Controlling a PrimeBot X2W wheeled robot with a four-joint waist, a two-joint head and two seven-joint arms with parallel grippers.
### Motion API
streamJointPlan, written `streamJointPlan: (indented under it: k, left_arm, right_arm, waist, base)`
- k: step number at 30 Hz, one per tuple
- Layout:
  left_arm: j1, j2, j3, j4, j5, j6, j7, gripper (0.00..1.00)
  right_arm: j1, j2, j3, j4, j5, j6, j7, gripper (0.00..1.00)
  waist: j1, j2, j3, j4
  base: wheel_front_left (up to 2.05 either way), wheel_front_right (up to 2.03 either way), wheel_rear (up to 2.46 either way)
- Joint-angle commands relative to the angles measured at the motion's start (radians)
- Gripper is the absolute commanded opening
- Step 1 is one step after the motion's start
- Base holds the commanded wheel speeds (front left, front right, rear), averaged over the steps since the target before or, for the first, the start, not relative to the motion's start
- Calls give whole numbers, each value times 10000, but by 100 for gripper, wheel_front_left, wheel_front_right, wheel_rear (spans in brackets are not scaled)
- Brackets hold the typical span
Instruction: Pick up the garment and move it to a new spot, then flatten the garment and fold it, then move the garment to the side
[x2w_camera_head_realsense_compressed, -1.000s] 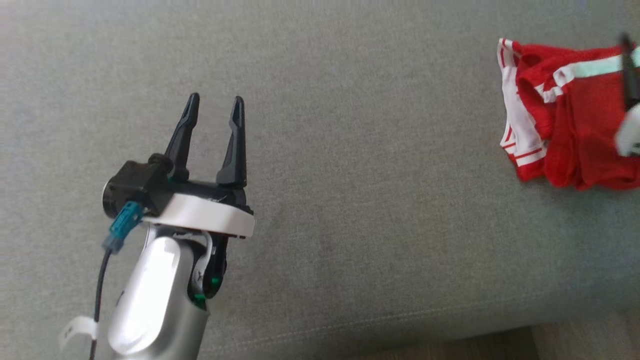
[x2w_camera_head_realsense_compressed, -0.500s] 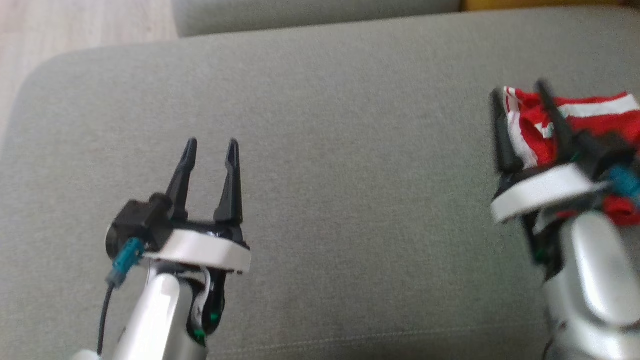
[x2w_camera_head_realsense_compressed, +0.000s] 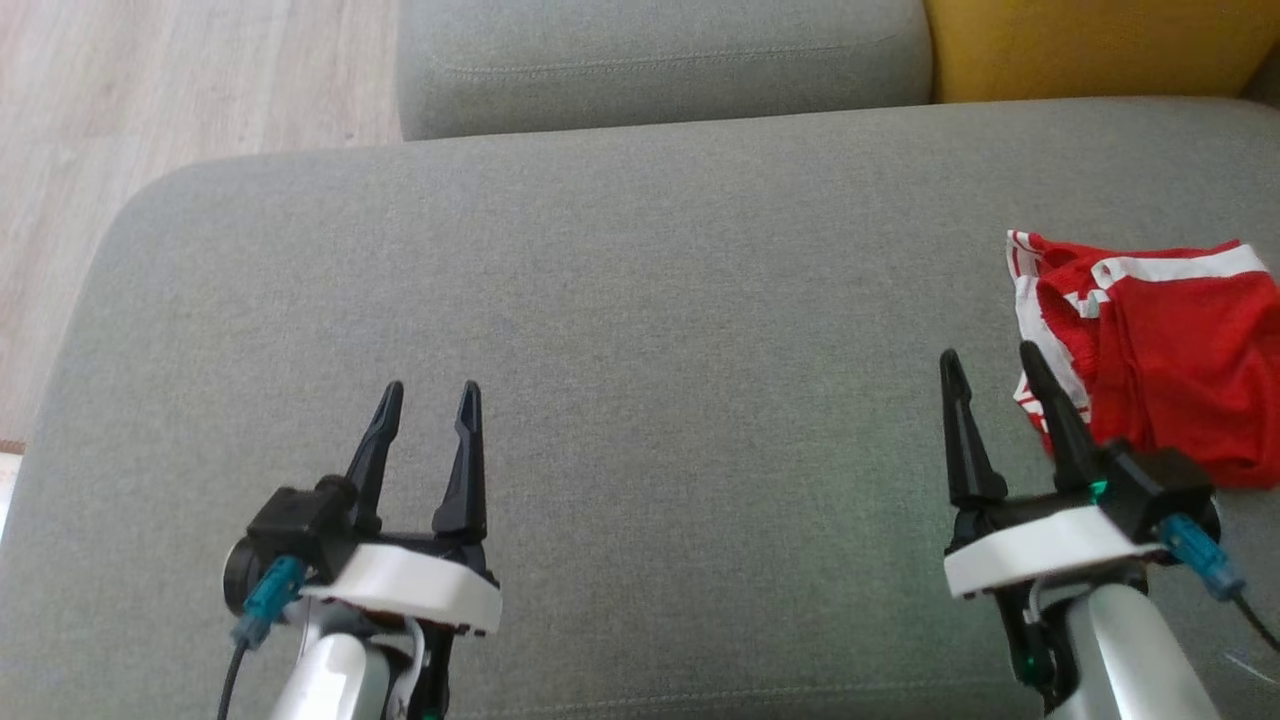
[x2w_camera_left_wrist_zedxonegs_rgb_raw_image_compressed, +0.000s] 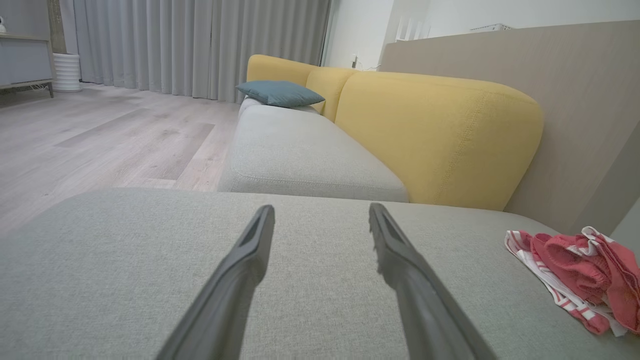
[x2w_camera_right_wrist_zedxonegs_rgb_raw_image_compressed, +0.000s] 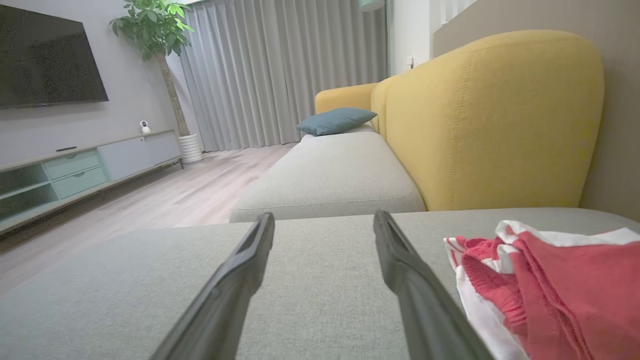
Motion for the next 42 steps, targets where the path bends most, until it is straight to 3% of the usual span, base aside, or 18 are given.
streamJointPlan:
  k: [1,29,42]
  left_arm:
    - [-267,45,403,-369,7,76,-51,100]
    - [-156,45,584,-591,280,452,-51,100]
    - [-17,45,914,-912,-169,183,-51,100]
  right_arm:
    - [-226,30,245,-268,90,65,-141,100]
    - [-57,33,406,-76,412,65,-447,100]
    - [-102,33,411,-87,453,65,-459,100]
  waist:
    - [0,0,-35,-27]
    - [0,0,-45,-116]
    - [0,0,-13,-129]
  base:
    - [0,0,0]
    - [0,0,0]
    - [0,0,0]
